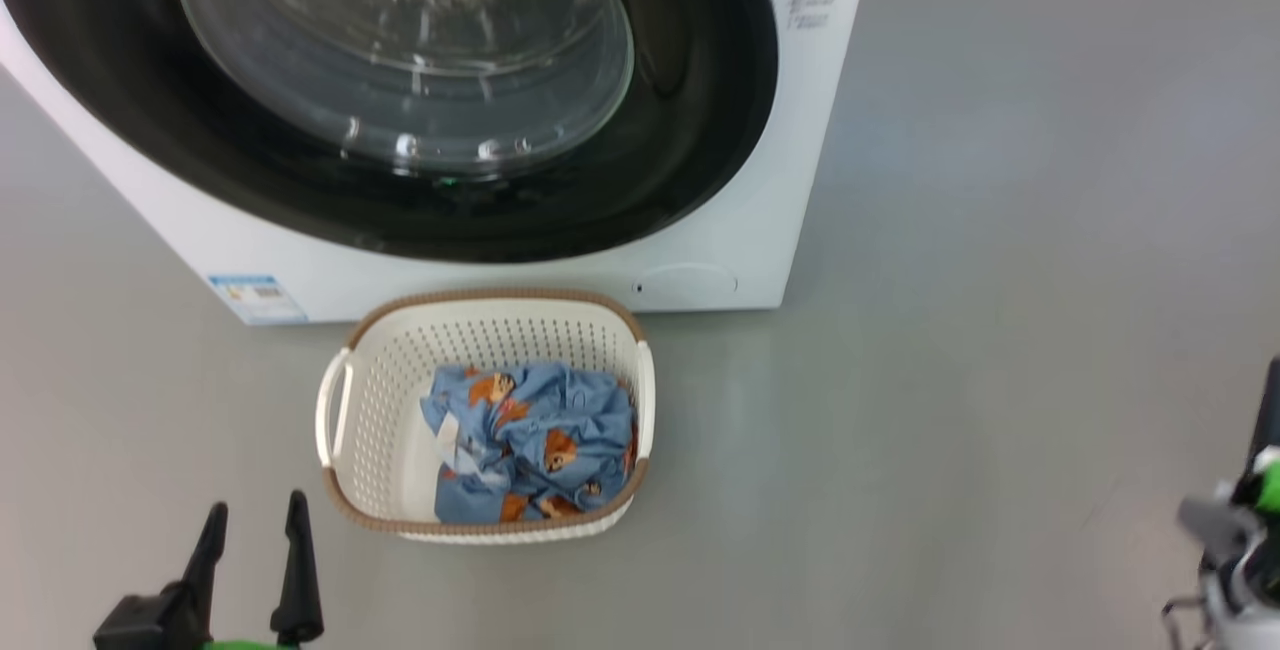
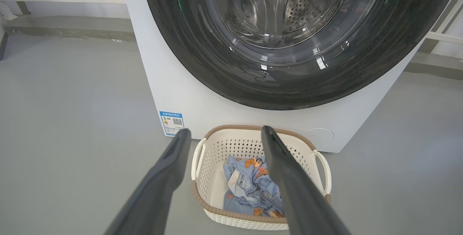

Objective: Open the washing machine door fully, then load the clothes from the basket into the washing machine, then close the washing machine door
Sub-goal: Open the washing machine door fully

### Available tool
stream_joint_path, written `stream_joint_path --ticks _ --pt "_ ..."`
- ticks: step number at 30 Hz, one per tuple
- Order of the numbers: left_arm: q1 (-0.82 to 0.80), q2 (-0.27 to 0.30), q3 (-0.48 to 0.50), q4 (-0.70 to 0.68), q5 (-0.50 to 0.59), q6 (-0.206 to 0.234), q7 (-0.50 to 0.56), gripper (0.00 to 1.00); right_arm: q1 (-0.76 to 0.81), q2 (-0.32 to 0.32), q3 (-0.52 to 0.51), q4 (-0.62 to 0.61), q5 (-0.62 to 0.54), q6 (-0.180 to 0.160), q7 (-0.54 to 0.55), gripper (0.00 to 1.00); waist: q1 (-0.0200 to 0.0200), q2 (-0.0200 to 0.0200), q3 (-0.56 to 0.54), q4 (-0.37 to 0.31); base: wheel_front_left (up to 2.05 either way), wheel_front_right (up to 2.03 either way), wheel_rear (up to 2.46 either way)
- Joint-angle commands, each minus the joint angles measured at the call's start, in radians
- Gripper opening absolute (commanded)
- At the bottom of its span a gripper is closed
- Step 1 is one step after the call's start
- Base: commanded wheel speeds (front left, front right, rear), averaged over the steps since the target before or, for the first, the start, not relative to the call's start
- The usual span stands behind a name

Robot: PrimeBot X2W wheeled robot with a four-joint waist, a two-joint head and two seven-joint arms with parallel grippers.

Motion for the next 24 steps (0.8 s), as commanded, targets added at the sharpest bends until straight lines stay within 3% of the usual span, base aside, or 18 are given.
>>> stream_joint_path --ticks 1,11,17,24 --pt "-0.04 0.019 0.026 -0.028 0.01 -0.008 -0.012 1.0 -0.052 -0.035 0.027 -0.041 0.067 -0.001 0.037 0.0 0.0 -0.0001 0.054 0.018 0.0 0.0 0.0" --pt "-0.087 0.019 0.021 -0.04 0.007 -0.015 -0.012 1.0 -0.162 -0.086 0.015 -0.092 0.235 -0.001 0.214 0.0 0.0 -0.0001 0.138 0.052 0.0 0.0 0.0" --pt "-0.11 0.019 0.018 -0.044 0.0 -0.018 -0.012 1.0 -0.221 -0.111 0.048 -0.086 0.257 -0.001 0.36 0.0 0.0 -0.0001 0.173 0.07 0.0 0.0 0.0" --pt "-0.113 0.019 0.017 -0.055 0.005 -0.019 -0.012 1.0 -0.323 -0.127 0.059 -0.065 0.253 -0.001 0.432 0.0 0.0 -0.0001 0.219 0.078 0.0 0.0 0.0"
